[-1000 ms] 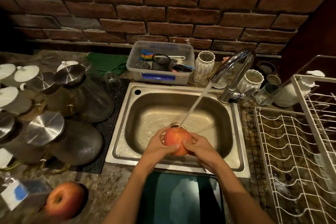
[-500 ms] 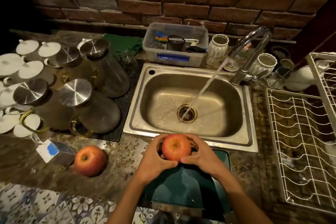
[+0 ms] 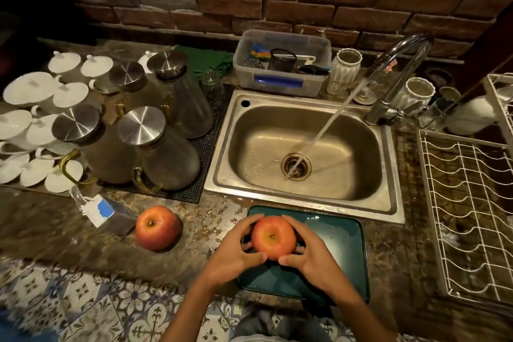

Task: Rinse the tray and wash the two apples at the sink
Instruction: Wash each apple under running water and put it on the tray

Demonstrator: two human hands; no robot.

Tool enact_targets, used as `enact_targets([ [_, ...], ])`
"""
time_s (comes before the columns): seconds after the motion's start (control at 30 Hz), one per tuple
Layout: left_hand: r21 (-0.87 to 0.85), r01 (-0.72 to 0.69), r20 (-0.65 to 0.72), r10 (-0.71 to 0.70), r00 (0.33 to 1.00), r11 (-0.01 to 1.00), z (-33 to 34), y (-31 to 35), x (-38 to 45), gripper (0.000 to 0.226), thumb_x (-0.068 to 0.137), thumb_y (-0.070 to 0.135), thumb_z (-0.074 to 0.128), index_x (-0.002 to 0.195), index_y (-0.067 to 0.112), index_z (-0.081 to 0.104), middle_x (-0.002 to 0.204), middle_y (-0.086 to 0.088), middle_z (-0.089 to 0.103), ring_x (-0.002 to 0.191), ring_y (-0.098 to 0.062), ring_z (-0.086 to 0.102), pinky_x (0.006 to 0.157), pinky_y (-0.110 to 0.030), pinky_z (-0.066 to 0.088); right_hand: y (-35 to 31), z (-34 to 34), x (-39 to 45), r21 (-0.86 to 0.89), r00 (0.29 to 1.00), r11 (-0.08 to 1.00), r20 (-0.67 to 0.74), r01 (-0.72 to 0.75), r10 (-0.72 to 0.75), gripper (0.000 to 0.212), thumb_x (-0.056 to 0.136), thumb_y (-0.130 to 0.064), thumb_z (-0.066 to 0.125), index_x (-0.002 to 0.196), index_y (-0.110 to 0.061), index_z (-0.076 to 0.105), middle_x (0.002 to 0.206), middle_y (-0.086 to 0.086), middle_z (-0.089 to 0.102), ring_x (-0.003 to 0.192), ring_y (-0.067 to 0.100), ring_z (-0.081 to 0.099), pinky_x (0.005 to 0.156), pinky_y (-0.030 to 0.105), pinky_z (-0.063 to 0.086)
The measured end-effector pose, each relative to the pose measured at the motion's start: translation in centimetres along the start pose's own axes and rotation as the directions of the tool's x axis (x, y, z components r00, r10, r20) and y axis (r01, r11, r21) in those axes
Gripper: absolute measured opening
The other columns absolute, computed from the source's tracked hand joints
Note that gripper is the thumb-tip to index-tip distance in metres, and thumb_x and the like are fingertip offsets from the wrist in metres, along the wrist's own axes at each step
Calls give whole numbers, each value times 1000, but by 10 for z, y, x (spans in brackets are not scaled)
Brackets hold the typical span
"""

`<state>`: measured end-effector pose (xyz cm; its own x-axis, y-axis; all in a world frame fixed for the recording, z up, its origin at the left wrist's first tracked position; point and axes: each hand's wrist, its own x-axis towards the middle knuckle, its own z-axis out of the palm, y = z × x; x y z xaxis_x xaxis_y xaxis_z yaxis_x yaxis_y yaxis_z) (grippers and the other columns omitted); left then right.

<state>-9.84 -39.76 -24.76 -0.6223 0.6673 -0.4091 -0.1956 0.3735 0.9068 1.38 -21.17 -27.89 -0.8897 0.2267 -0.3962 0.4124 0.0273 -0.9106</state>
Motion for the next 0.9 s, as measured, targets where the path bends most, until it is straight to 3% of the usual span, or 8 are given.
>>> enact_targets([
  [0.1,-68,22,-46,-25,999,997,-5,-10,-5,72,77,-3,80,138,24,52,140,7,55,125,-4,57,95,-26,53,1,4,-1,-3,1000,1000,-25,3,-3,87,67,-12,90,139,-38,50,141,-4,50,122,14,61,96,38,57],
  [0.23,-89,39,-118,-50,992,995,-11,-18,-12,65,78,8,81,134,29,54,138,8,57,122,-13,60,93,-26,55,-1,3,1,-41,1000,999,-25,-6,5,85,69,-17,89,137,-47,48,142,-6,50,121,12,61,96,36,57],
  [0.33,-128,39,-163,-59,985,991,-15,-20,-14,59,83,3,77,134,24,55,135,5,60,117,-14,63,89,-24,55,-2,1,2,-66,1000,998,2,-7,7,84,72,-22,88,138,-50,45,143,-8,49,119,13,62,96,35,57],
  [0.47,-145,28,-245,-63,968,989,-24,-22,-20,58,77,16,78,131,26,59,129,3,65,113,-18,66,86,-23,55,-3,-1,4,-96,999,995,35,-18,22,84,74,-28,86,138,-56,41,144,-10,46,118,13,62,99,36,55],
  [0.6,-81,38,-385,-67,920,996,-42,-27,-35,49,87,4,73,121,36,60,120,3,68,108,-17,67,86,-23,55,-2,-3,3,-101,998,994,51,-42,48,89,76,-30,86,144,-54,35,143,-10,46,114,13,65,96,30,55],
  [0.73,145,110,-585,-5,811,983,-56,-30,-51,37,88,8,72,114,32,61,116,7,65,106,-12,64,96,-34,53,-6,-3,2,-84,996,994,53,-63,67,93,72,-36,86,148,-47,34,138,-14,49,113,10,66,85,16,54],
  [0.83,518,203,-691,266,672,831,-71,-39,-57,43,80,15,81,119,20,63,120,1,57,113,-16,50,92,-44,52,-10,-3,3,-88,996,994,57,-64,69,94,67,-37,85,147,-44,35,135,-10,50,106,6,68,81,18,54],
  [0.9,607,289,-723,362,589,740,-83,-40,-57,57,69,19,89,120,15,62,122,-11,54,113,-23,42,87,-47,50,-10,-4,4,-90,996,994,55,-64,69,93,65,-34,85,143,-46,37,134,-4,51,104,10,68,79,18,55],
])
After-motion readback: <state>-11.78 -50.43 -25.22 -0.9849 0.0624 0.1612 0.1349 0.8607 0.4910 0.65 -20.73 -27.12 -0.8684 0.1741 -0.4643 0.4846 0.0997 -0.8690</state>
